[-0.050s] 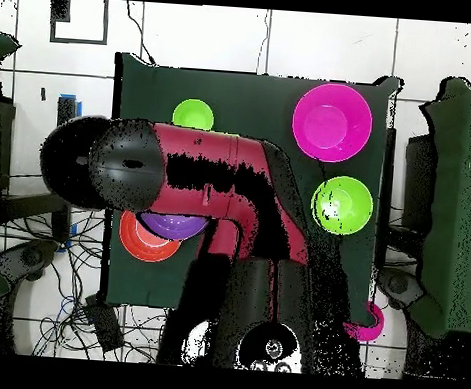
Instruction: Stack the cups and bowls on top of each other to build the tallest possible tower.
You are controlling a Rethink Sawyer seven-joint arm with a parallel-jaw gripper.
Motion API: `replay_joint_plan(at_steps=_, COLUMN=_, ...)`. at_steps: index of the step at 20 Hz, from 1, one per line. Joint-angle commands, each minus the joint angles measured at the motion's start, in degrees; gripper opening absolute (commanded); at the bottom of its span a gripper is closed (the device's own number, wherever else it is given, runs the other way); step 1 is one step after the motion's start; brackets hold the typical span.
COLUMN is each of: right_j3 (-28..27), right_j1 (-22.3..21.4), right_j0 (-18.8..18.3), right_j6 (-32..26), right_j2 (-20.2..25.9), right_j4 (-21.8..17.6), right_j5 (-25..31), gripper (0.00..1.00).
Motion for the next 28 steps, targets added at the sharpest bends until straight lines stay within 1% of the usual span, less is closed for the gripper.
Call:
replay_joint_plan(at_steps=1, right_j3=7.39, right_j1=3.40, right_j0=0.16, right_j6=6.78, right_j2=-0.05, right_j4=-1.61, right_j5=-2.16, gripper=0.00)
replay_joint_plan(at_steps=6, right_j3=7.77, right_j1=4.06, right_j0=-0.48, right_j6=5.95, right_j2=0.14, right_j4=-1.79, right_j5=-3.90, gripper=0.00)
replay_joint_plan(at_steps=9, right_j3=7.47, right_j1=4.20, right_j0=-0.51, right_j6=5.94, right_j2=0.05, right_j4=-2.04, right_j5=-3.49, gripper=0.00)
replay_joint_plan(at_steps=13, right_j3=6.15, right_j1=3.69, right_j0=-0.15, right_j6=5.75, right_j2=-0.55, right_j4=-3.41, right_j5=-0.95, gripper=0.00)
replay_joint_plan(at_steps=16, right_j3=4.68, right_j1=3.33, right_j0=0.43, right_j6=6.46, right_j2=-0.79, right_j4=-3.55, right_j5=2.03, gripper=0.00)
replay_joint_plan(at_steps=18, right_j3=3.74, right_j1=3.53, right_j0=0.88, right_j6=7.08, right_j2=-1.08, right_j4=-3.99, right_j5=3.01, gripper=0.00)
replay_joint_plan(at_steps=21, right_j3=3.74, right_j1=4.24, right_j0=1.13, right_j6=7.69, right_j2=-1.52, right_j4=-4.31, right_j5=1.18, gripper=0.00)
replay_joint_plan(at_steps=25, right_j3=3.53, right_j1=5.05, right_j0=2.12, right_j6=7.62, right_j2=-2.85, right_j4=-6.76, right_j5=-0.66, gripper=0.00)
replay_joint_plan(at_steps=26, right_j3=2.65, right_j1=5.71, right_j0=2.92, right_j6=8.65, right_j2=-3.78, right_j4=-8.17, right_j5=-0.30, gripper=0.00)
replay_joint_plan(at_steps=28, right_j3=1.49, right_j1=6.63, right_j0=3.91, right_j6=9.44, right_j2=-4.63, right_j4=-9.52, right_j5=0.18, gripper=0.00)
